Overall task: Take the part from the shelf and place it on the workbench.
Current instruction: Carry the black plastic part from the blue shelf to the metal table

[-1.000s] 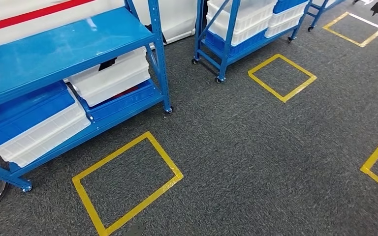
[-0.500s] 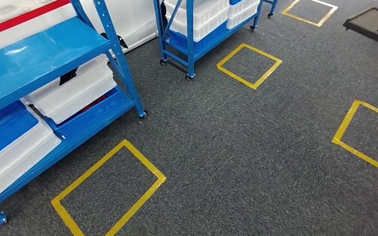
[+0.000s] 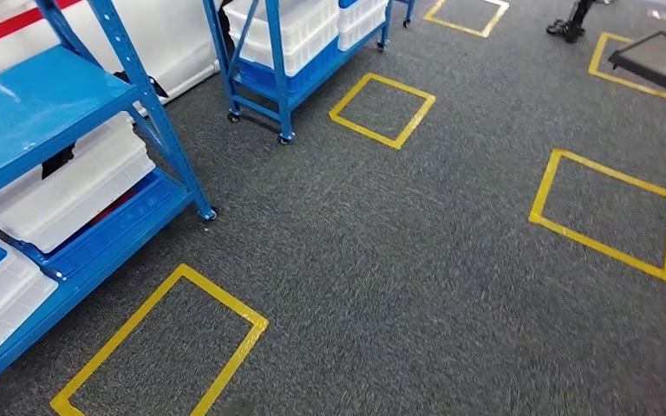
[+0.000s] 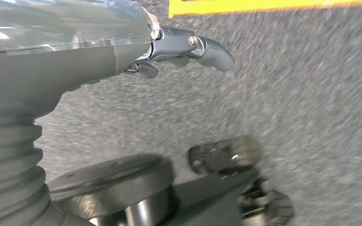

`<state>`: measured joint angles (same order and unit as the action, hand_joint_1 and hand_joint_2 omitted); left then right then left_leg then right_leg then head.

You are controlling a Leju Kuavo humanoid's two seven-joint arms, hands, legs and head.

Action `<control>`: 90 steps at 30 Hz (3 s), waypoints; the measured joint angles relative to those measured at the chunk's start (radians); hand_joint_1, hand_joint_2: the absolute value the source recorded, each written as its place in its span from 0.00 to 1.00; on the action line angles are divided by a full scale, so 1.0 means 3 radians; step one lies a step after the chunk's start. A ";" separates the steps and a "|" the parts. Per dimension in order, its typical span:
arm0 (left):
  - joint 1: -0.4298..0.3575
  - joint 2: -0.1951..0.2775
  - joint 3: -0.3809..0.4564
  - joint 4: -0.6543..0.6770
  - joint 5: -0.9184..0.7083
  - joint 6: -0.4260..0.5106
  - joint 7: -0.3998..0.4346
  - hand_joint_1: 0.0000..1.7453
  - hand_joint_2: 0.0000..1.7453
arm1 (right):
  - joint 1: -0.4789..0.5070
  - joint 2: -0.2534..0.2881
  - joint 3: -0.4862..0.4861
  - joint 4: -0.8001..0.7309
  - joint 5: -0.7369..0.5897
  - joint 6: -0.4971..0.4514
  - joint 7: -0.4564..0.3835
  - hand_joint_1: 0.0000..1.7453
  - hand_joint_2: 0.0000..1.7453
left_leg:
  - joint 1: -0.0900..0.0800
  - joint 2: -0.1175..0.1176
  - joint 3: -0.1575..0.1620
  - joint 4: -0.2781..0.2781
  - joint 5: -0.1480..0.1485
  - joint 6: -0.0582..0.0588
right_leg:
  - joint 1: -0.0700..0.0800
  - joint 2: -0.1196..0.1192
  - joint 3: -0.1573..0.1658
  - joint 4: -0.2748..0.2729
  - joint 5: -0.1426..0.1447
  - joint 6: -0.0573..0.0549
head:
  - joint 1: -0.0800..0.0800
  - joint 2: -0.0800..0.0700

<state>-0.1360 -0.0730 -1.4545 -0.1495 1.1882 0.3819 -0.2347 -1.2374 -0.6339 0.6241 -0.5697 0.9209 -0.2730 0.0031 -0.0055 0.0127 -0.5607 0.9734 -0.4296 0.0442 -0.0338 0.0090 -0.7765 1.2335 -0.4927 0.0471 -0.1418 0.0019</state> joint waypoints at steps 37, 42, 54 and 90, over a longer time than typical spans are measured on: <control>-0.0048 -0.0041 -0.0265 0.0001 -0.0253 0.0161 0.0437 0.00 1.00 | 0.0055 0.0107 -0.0122 0.0000 0.0190 -0.0024 0.0037 1.00 1.00 | -0.0024 0.0225 0.0044 0.0048 -0.0107 -0.0064 | 0.0012 -0.0209 0.0425 -0.0654 0.0275 -0.0016 | -0.0001 0.0000; -0.0077 -0.0043 -0.0278 0.0001 -0.0316 0.0081 0.0472 0.00 1.00 | 0.0079 0.0078 -0.0127 0.0006 0.0166 -0.0045 0.0035 1.00 1.00 | -0.0022 0.0228 0.0023 0.0152 -0.0214 -0.0147 | 0.0036 -0.0091 0.0441 -0.0715 0.0265 -0.0121 | -0.0002 0.0000; -0.0105 -0.0034 -0.0316 0.0005 -0.0368 -0.0025 0.0536 0.00 1.00 | 0.0191 0.0069 -0.0148 -0.0011 0.0143 -0.0064 0.0039 1.00 1.00 | -0.0003 -0.0354 -0.0068 0.0167 -0.0090 -0.0043 | 0.0038 0.0407 0.0415 -0.0708 0.0297 -0.0134 | -0.0001 0.0000; -0.0077 -0.0028 -0.0309 0.0013 -0.0229 -0.0104 0.0391 0.00 1.00 | 0.0235 0.0326 -0.0169 0.0022 0.0507 0.0006 0.0166 1.00 1.00 | -0.0013 -0.0154 0.0012 -0.0062 0.0009 0.0006 | 0.0000 0.0266 0.0375 -0.0677 0.0242 -0.0046 | -0.0001 0.0000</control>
<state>-0.1593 -0.0813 -1.5473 -0.1457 1.1196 0.3507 -0.1175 -1.1669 -0.5360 0.5734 -0.5631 1.0730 -0.2712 0.0529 -0.0094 -0.0335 -0.5570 0.9547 -0.4268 0.0459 -0.0338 0.0890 -0.6639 1.0305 -0.4202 0.0334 -0.1420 0.0019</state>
